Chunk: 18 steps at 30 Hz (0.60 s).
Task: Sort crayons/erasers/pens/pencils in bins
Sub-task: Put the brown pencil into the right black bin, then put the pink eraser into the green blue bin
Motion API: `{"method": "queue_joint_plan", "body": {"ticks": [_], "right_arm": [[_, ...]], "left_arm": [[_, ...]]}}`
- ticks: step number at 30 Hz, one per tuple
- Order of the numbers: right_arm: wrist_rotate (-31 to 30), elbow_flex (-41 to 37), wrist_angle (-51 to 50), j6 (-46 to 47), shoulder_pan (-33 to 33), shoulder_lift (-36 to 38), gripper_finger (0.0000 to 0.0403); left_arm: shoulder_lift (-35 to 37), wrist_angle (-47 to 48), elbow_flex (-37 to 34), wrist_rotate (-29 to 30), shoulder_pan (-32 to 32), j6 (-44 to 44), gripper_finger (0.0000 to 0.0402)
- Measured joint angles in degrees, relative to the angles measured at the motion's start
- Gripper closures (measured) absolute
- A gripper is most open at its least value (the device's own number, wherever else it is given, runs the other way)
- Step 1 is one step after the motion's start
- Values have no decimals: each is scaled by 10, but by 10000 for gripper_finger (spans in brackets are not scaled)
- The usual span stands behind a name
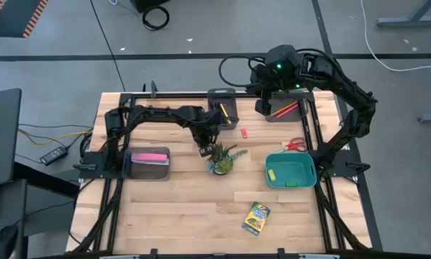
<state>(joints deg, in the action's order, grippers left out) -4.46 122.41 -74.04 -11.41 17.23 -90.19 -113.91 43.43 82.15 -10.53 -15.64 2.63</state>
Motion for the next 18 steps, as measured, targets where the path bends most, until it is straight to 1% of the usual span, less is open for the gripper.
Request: {"method": "queue_joint_plan", "body": {"ticks": [4, 8, 9, 11, 15, 16, 18], "right_arm": [[0, 0, 0, 8, 0, 0, 354], [9, -1, -3, 10, 0, 0, 354], [21, -8, -2, 6, 3, 1, 354], [67, -33, -3, -14, 11, 2, 354], [168, -112, 6, -56, 38, 0, 354], [179, -137, 15, -62, 43, 0, 354], [177, -188, 31, -76, 50, 0, 354]], "left_arm": [[1, 20, 26, 0, 0, -7, 401], [1, 53, 28, 0, -3, -18, 400], [1, 63, 28, 0, -3, -23, 400], [1, 82, 28, -1, -6, -35, 400], [15, 108, 27, -3, -10, -38, 400], [23, 105, 27, -2, -10, -37, 399], [41, 106, 27, -3, -12, -35, 399]]}}
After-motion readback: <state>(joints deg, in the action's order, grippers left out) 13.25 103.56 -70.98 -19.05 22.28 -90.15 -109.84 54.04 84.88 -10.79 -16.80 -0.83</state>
